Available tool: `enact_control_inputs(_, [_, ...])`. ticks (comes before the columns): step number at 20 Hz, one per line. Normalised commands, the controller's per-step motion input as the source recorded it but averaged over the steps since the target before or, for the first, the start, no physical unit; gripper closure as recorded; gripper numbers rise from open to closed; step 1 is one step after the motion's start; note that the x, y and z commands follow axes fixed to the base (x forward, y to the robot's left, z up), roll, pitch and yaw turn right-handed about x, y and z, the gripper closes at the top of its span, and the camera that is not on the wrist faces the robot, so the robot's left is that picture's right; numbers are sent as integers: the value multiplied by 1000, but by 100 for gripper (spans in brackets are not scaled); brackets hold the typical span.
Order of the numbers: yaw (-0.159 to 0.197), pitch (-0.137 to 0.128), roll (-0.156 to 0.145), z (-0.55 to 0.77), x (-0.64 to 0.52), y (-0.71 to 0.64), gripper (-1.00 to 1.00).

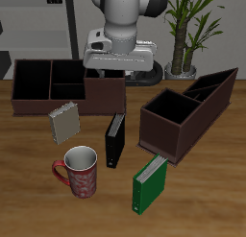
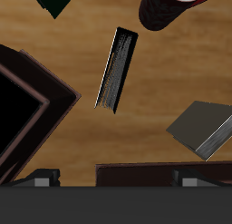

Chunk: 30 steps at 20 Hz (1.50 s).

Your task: Place the black book into the left desk caddy's right compartment

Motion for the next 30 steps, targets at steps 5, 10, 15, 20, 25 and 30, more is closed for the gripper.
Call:
enact_control_inputs(5, [9,-12,7,-6,117,-278,-100])
enact_control_inputs(10, [-3,-12,-70,49,279,-346,-100])
enact_control_inputs(15, [-14,-10,-48,26,301,-205,-100])
enact_control_inputs(20, [3,-4,-21,-163,301,101,-100])
enact_control_inputs(25, [3,-2,6,-196,164,209,-100])
enact_control_inputs(30, [3,-1,23,-250,150,227,-100])
